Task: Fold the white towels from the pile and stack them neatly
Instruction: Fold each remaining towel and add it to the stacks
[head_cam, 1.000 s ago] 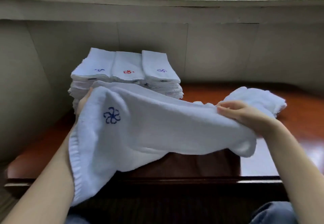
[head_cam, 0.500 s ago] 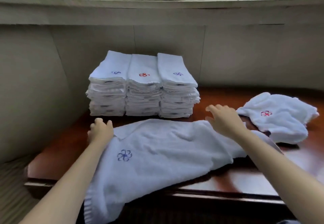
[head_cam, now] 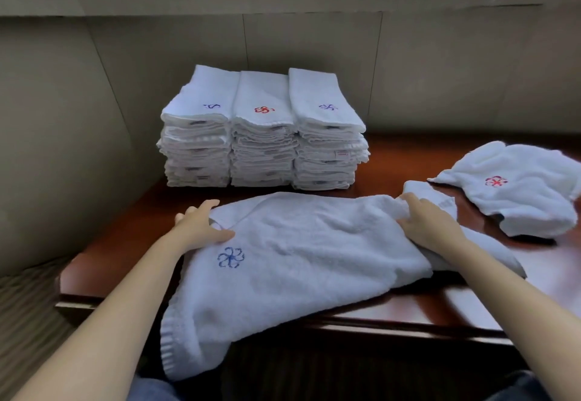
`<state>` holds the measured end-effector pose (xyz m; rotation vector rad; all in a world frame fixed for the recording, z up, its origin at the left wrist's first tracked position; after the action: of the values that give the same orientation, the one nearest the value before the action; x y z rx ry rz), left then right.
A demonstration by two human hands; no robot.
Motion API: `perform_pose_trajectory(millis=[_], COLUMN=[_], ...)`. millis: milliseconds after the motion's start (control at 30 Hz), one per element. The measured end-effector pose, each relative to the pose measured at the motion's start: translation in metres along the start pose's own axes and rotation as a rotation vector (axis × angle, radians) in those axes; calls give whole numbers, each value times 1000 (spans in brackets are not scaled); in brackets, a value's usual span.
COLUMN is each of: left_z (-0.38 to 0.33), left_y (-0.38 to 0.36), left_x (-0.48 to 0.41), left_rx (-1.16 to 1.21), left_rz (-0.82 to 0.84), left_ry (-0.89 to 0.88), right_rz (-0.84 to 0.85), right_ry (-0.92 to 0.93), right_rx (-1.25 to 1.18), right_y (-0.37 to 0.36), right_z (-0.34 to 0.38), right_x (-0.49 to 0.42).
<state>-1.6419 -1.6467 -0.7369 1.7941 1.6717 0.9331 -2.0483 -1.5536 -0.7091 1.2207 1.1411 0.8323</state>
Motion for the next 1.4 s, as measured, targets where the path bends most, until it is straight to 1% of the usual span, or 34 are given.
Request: perform_pose_trajectory(millis=[33,67,100,167,200,233,267,300,333,367,400,433,467,500,567,600,633,667,700,733,800,867,900,933,967,1033,1100,1133,1200,1300,1367,1400], left_z=[-1,-3,-6,-14,-17,-18,-17,-13,-9,-5,-3,-3,-7,-15,-42,-60,-78,-96,-110,-120,-126,-125,-124,-123,-124,-128,-134,-137,-145,-160,-168,-171], left_y=[0,-1,-2,-2,3,11,22,31,37,38,35,29,21,12,-11,-26,-43,-60,-76,-91,-112,-117,-116,-114,-114,-115,-112,-109,-94,-60,-43,-35], left_x=[1,1,1,1,1,2,4,6,10,12,13,13,14,13,11,11,14,21,29,36,43,39,36,33,32,31,32,33,35,46,52,56], left_rx=[6,18,18,-50,-71,-63,-40,-24,-48,-103,-164,-218,-269,-315,-333,-275,-196,-131,-109,-119,-156,-82,-12,27,5,-91,-86,-52,92,350,494,567], left_rz=[5,15,31,17,-49,-170,-327,-485,-609,-681,-710,-709,-675,-608,-403,-280,-156,-42,52,121,177,137,104,84,74,65,38,10,-123,-391,-503,-548], left_ry=[-12,-22,-40,-117,-147,-158,-150,-126,-92,-53,-19,6,23,21,-76,-165,-269,-372,-458,-509,-520,-455,-416,-380,-358,-354,-361,-360,-363,-378,-381,-380], right_rz=[-19,14,98,346,484,611,706,762,780,758,695,596,437,230,-176,-314,-389,-406,-380,-309,-66,279,453,553,553,387,251,206,117,-79,-169,-204], right_ry=[-12,-43,-82,-100,-82,-58,-42,-47,-55,-51,-44,-38,-46,-89,-196,-201,-186,-174,-171,-175,-126,-36,-45,-82,-115,-123,-108,-103,-122,-215,-215,-258], right_rx=[33,59,85,167,194,196,161,109,61,28,21,16,8,-35,-238,-350,-433,-457,-424,-363,-270,-203,-166,-154,-178,-259,-315,-392,-677,-1070,-1377,-1520], right_y=[5,10,14,16,17,17,18,18,20,20,20,22,26,33,53,60,65,66,64,59,40,13,-1,-10,-16,-17,-16,-14,-9,14,31,40], right_z=[-1,-3,-7,-17,-23,-30,-36,-42,-45,-48,-50,-50,-50,-51,-50,-46,-41,-35,-32,-30,-35,-51,-63,-76,-88,-102,-105,-105,-105,-112,-112,-111], right_x=[-1,-2,-1,2,7,12,19,26,31,33,32,30,27,23,24,27,28,29,28,28,30,35,42,47,49,48,48,49,52,50,43,42])
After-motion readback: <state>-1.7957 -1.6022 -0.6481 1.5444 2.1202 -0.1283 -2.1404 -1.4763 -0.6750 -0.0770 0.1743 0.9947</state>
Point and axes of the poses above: each hand's wrist, its own x-axis away from the middle knuckle, its own y-axis out of the back of the hand, z = x × y, the point moved 5 cm from there along -x, towards the middle knuckle, and after that the axes turned 14 degrees about x, right-handed, at the moved point
